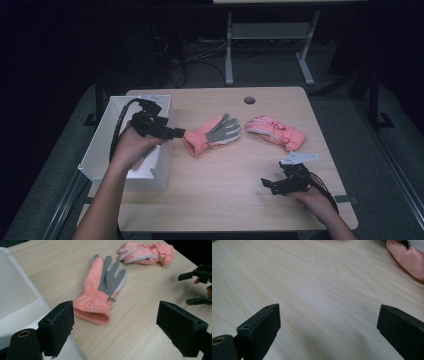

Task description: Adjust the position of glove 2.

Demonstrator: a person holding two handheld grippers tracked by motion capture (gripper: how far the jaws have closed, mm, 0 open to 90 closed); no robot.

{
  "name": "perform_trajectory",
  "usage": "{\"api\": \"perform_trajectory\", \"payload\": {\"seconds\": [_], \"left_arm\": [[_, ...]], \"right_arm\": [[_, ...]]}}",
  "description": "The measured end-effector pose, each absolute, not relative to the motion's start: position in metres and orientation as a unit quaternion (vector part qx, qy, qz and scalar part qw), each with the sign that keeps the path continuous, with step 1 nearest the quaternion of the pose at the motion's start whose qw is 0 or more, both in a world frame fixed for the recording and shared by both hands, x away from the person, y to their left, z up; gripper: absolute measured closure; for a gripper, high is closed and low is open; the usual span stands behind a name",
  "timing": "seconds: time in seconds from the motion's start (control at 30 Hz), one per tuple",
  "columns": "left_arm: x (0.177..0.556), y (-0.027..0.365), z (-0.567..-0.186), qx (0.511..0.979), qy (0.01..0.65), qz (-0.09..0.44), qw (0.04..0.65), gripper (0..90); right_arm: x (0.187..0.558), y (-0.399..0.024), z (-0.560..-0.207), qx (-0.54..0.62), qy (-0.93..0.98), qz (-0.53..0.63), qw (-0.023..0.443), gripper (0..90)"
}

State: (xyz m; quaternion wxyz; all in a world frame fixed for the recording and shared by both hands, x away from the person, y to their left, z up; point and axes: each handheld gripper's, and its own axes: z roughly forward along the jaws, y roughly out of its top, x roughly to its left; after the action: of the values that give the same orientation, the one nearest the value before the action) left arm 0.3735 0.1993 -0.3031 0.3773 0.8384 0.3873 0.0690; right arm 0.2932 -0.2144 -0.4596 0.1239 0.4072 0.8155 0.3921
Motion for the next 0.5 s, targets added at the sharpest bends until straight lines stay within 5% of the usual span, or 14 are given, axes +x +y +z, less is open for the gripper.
{"api": "perform_trajectory", "payload": {"seconds": [0.17,0.37,0.47,0.5], "left_arm": [[0.366,0.177,-0.310,0.843,0.371,0.065,0.384,16.1],[0.363,0.151,-0.321,0.848,0.355,0.071,0.386,35.2],[0.364,0.142,-0.327,0.852,0.347,0.086,0.382,58.3],[0.365,0.138,-0.329,0.854,0.341,0.080,0.385,72.1]], "right_arm": [[0.294,-0.214,-0.460,0.406,0.817,0.391,0.123,4.5],[0.293,-0.214,-0.460,0.404,0.818,0.391,0.122,4.5],[0.292,-0.214,-0.460,0.403,0.819,0.390,0.122,4.5],[0.292,-0.214,-0.460,0.403,0.819,0.390,0.122,4.5]]}}
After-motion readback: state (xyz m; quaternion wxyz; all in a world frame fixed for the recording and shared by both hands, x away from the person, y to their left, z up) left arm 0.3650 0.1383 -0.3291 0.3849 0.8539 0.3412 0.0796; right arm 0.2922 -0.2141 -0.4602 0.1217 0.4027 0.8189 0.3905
